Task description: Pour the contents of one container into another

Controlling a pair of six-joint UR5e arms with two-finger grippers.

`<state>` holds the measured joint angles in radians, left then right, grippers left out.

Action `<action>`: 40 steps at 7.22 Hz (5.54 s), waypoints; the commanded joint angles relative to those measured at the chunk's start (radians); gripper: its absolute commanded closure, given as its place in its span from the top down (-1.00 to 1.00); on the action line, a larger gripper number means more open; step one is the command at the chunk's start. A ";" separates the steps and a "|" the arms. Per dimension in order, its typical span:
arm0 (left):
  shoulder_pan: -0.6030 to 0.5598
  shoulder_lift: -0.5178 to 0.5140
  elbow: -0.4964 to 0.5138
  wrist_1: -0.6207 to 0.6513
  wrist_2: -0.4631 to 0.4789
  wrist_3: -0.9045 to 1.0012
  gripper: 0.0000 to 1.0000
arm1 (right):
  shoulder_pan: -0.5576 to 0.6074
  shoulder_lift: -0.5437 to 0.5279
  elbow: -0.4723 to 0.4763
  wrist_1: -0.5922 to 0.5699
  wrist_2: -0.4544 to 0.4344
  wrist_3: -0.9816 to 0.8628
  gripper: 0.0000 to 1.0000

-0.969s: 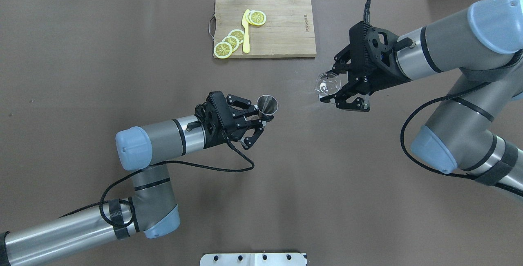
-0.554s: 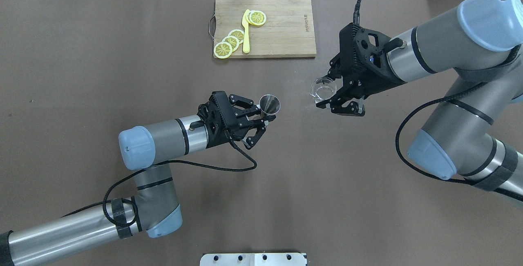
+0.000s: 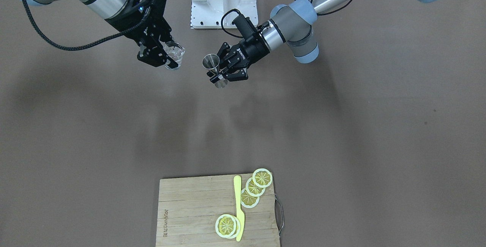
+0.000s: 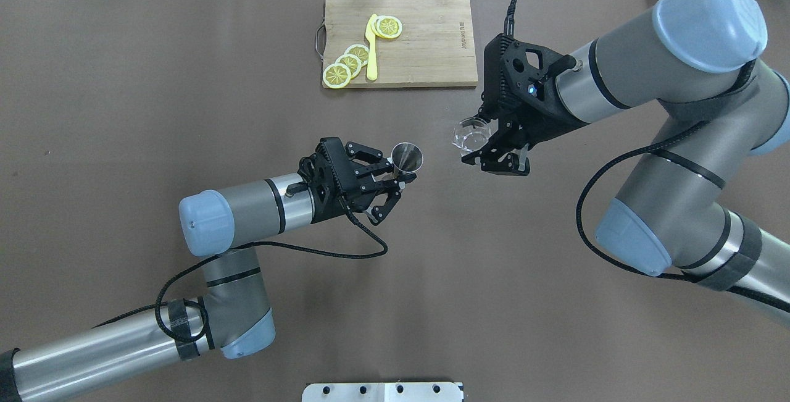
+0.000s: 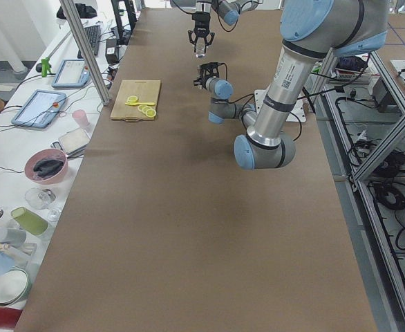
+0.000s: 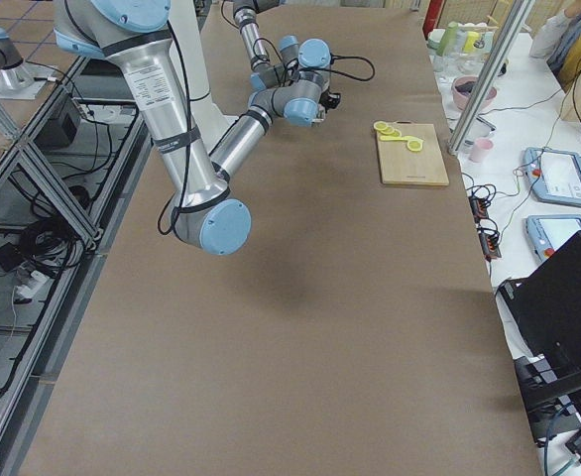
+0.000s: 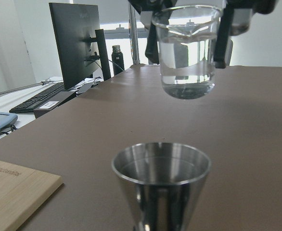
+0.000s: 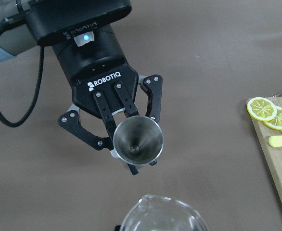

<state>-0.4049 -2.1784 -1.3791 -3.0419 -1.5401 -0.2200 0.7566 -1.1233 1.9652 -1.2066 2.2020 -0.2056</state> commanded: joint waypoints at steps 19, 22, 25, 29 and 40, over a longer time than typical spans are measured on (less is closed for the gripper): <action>0.001 0.002 0.012 0.005 0.002 -0.002 -1.00 | -0.089 0.126 0.000 -0.260 -0.139 -0.003 -1.00; 0.001 0.002 0.012 0.005 0.002 -0.002 -1.00 | -0.095 0.140 0.001 -0.294 -0.159 -0.012 -1.00; 0.001 0.002 0.012 0.005 0.002 -0.002 -1.00 | -0.097 0.158 0.001 -0.350 -0.180 -0.037 -1.00; 0.001 0.002 0.014 0.005 0.002 -0.004 -1.00 | -0.102 0.188 0.003 -0.402 -0.209 -0.038 -1.00; 0.011 0.002 0.017 0.005 0.003 -0.001 -1.00 | -0.140 0.230 0.006 -0.531 -0.255 -0.162 -1.00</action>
<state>-0.3943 -2.1767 -1.3629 -3.0373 -1.5373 -0.2221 0.6190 -0.8983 1.9708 -1.7173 1.9552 -0.3430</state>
